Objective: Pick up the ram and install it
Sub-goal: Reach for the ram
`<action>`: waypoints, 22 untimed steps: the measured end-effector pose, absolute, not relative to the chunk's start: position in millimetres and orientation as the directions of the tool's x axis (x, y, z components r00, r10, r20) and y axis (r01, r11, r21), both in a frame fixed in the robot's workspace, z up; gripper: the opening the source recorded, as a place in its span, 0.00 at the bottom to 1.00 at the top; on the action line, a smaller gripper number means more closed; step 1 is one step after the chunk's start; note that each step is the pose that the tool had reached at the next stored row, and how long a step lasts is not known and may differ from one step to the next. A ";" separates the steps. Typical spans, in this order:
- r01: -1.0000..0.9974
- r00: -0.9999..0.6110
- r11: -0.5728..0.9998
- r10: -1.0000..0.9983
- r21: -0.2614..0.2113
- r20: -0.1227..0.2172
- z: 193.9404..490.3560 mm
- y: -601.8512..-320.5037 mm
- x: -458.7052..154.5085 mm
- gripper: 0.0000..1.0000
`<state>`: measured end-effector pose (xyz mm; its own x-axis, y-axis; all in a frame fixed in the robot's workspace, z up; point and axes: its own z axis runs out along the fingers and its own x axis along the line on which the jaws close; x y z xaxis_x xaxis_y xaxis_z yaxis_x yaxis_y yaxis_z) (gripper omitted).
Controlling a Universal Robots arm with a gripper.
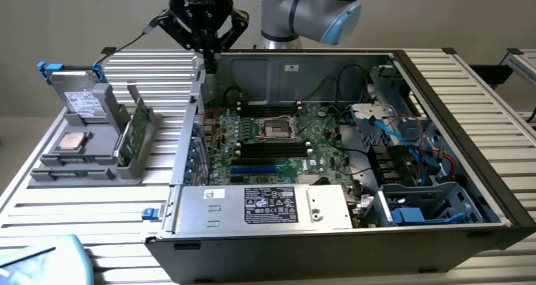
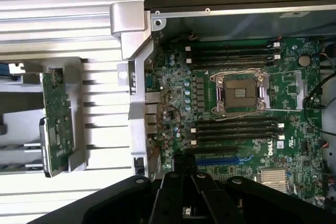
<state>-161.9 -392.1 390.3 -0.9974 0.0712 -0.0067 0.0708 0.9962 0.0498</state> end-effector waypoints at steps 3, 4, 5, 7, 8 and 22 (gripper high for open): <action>0.071 -0.997 0.996 0.071 0.050 -0.007 388.8 -389.4 -175.8 0.11; 0.071 -0.997 0.996 0.071 0.050 -0.007 388.3 -388.5 -180.3 0.11; 0.071 -0.997 0.996 0.071 0.050 -0.007 388.0 -387.7 -184.5 0.11; 0.071 -0.997 0.996 0.071 0.050 -0.007 387.2 -386.0 -193.8 0.11; 0.071 -0.997 0.996 0.071 0.050 -0.006 386.8 -385.2 -198.3 0.11; 0.071 -0.997 0.996 0.071 0.050 -0.007 377.1 -376.8 -261.8 0.11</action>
